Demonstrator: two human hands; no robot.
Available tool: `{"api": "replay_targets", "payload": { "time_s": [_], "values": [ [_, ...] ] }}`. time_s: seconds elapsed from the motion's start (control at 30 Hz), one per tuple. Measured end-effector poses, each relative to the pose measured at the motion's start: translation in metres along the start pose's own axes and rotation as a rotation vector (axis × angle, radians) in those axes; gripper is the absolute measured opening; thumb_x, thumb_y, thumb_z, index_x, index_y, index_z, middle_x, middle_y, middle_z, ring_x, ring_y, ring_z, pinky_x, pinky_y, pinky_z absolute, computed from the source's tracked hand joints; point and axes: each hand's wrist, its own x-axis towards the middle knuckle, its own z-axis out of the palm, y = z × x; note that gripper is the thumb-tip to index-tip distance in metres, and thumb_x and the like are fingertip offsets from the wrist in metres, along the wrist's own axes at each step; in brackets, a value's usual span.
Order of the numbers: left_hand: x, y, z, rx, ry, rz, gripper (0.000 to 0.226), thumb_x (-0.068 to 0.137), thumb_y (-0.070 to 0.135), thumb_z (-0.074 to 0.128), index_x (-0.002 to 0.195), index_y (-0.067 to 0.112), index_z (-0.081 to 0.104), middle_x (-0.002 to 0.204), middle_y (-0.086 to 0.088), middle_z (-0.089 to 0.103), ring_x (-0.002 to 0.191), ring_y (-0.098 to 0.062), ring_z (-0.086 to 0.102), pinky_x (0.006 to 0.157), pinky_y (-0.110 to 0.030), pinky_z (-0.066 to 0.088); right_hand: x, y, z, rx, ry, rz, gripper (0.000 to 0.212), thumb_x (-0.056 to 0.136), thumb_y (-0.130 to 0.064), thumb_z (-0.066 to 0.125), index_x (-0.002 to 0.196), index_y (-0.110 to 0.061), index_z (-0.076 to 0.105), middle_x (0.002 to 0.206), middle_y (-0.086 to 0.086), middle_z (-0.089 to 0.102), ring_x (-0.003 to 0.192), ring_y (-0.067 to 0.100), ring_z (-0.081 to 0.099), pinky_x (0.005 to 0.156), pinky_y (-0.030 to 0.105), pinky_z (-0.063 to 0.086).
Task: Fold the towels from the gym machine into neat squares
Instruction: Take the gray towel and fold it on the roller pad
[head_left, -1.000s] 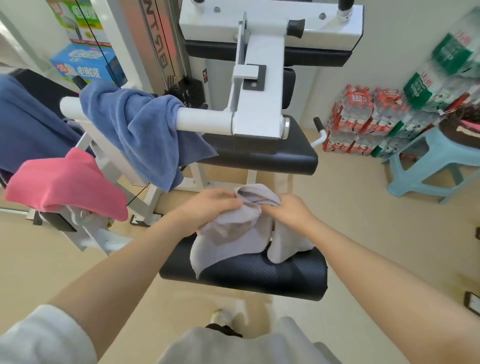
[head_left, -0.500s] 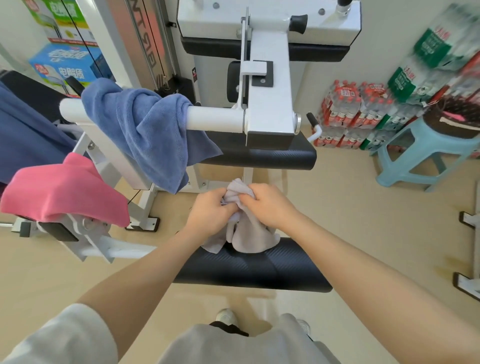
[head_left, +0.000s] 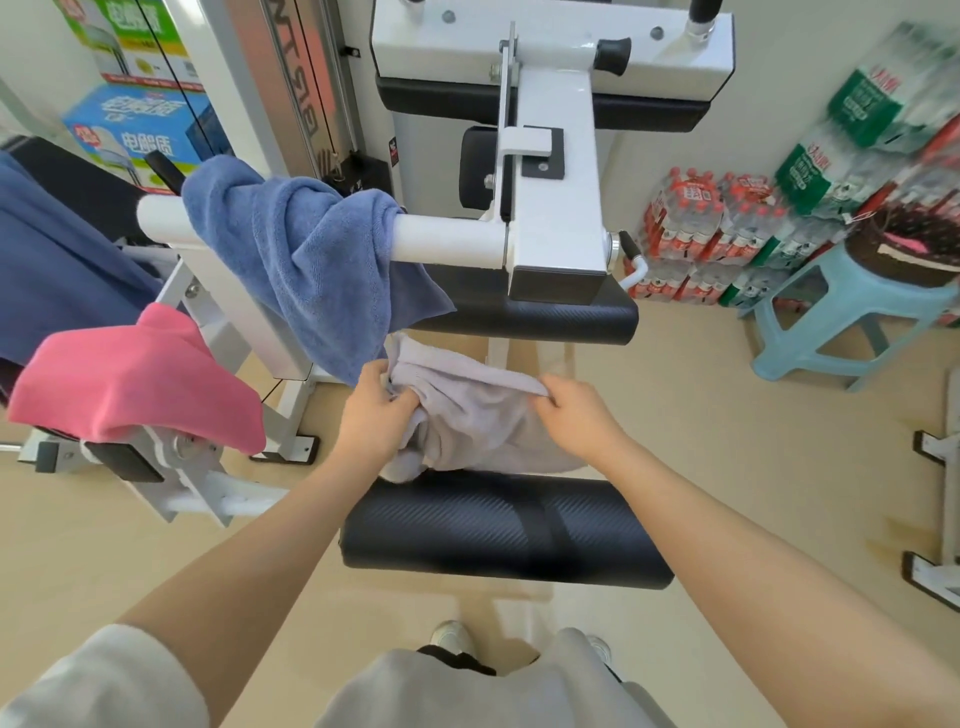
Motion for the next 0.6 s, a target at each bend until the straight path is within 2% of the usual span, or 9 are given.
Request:
{"api": "replay_targets", "payload": {
  "time_s": [0.07,0.13,0.17,0.23,0.3,0.33,0.4,0.47,0.6],
  "values": [
    [-0.001,0.003,-0.001,0.177,-0.153,0.018,0.057,0.083,0.014,0.057,0.135,0.016,0.031,0.095,0.001,0.057,0.094,-0.021,0.059,0.063,-0.020,0.041,-0.005,-0.014,0.006,0.076,-0.048,-0.076,0.026,0.096,-0.020,0.043,0.088,0.000,0.057,0.080,0.014,0.058,0.075,0.026,0.051,0.068,0.037,0.040],
    [-0.009,0.010,0.004,0.292,-0.340,0.129,0.075,0.083,0.012,0.056,0.145,0.020,0.015,0.091,-0.006,0.062,0.081,-0.015,0.059,0.061,-0.016,0.041,-0.009,-0.031,0.008,0.125,-0.127,-0.169,0.024,0.094,-0.019,0.047,0.081,-0.003,0.058,0.073,0.008,0.056,0.070,0.020,0.049,0.066,0.035,0.040],
    [-0.011,0.014,0.008,0.335,-0.416,0.177,0.073,0.084,0.013,0.056,0.145,0.021,0.017,0.090,-0.009,0.064,0.077,-0.013,0.058,0.061,-0.015,0.041,-0.010,-0.037,0.008,0.128,-0.166,-0.206,0.022,0.093,-0.019,0.049,0.078,-0.008,0.059,0.070,0.003,0.055,0.068,0.017,0.049,0.064,0.032,0.039],
    [-0.012,0.019,0.014,0.421,-0.485,0.267,0.045,0.085,0.018,0.055,0.128,0.015,0.043,0.087,-0.005,0.062,0.073,-0.012,0.054,0.062,-0.017,0.039,-0.010,-0.046,0.007,0.141,-0.164,-0.242,0.018,0.090,-0.020,0.054,0.076,-0.013,0.061,0.068,0.000,0.056,0.068,0.015,0.050,0.062,0.030,0.039],
    [-0.007,0.021,0.015,0.462,-0.429,0.280,0.013,0.088,0.021,0.051,0.092,0.009,0.054,0.072,0.000,0.053,0.066,-0.014,0.047,0.057,-0.022,0.034,-0.007,-0.045,0.006,0.204,-0.108,-0.228,0.017,0.087,-0.023,0.059,0.078,-0.010,0.063,0.069,0.000,0.057,0.067,0.013,0.050,0.062,0.029,0.040],
    [-0.004,0.020,0.013,0.443,-0.379,0.261,0.014,0.090,0.021,0.049,0.080,0.010,0.051,0.067,0.001,0.049,0.064,-0.014,0.045,0.056,-0.023,0.032,-0.005,-0.042,0.005,0.250,-0.092,-0.203,0.015,0.086,-0.025,0.062,0.081,-0.011,0.064,0.069,-0.003,0.057,0.066,0.010,0.050,0.062,0.026,0.040],
    [0.003,0.015,0.008,0.289,-0.249,0.167,0.016,0.091,0.019,0.048,0.078,0.011,0.053,0.068,0.000,0.051,0.066,-0.015,0.047,0.059,-0.024,0.035,-0.001,-0.030,0.001,0.314,-0.081,-0.144,0.011,0.084,-0.026,0.066,0.083,-0.016,0.064,0.069,-0.007,0.056,0.064,0.006,0.048,0.061,0.022,0.039],
    [0.009,0.012,0.001,0.055,-0.131,0.051,0.013,0.090,0.016,0.049,0.085,0.015,0.061,0.076,-0.002,0.059,0.076,-0.018,0.054,0.070,-0.029,0.043,0.003,-0.017,-0.004,0.350,-0.099,-0.070,0.011,0.085,-0.026,0.065,0.082,-0.015,0.062,0.074,-0.003,0.057,0.068,0.009,0.050,0.063,0.023,0.040],
    [0.020,0.006,-0.008,-0.163,-0.082,-0.091,0.002,0.085,0.023,0.061,0.084,0.024,0.059,0.092,-0.004,0.063,0.088,-0.020,0.059,0.082,-0.034,0.048,0.003,-0.004,-0.007,0.387,-0.135,0.011,0.019,0.093,-0.028,0.051,0.080,-0.015,0.053,0.075,-0.002,0.051,0.070,0.012,0.046,0.062,0.024,0.036]
  ]
}}
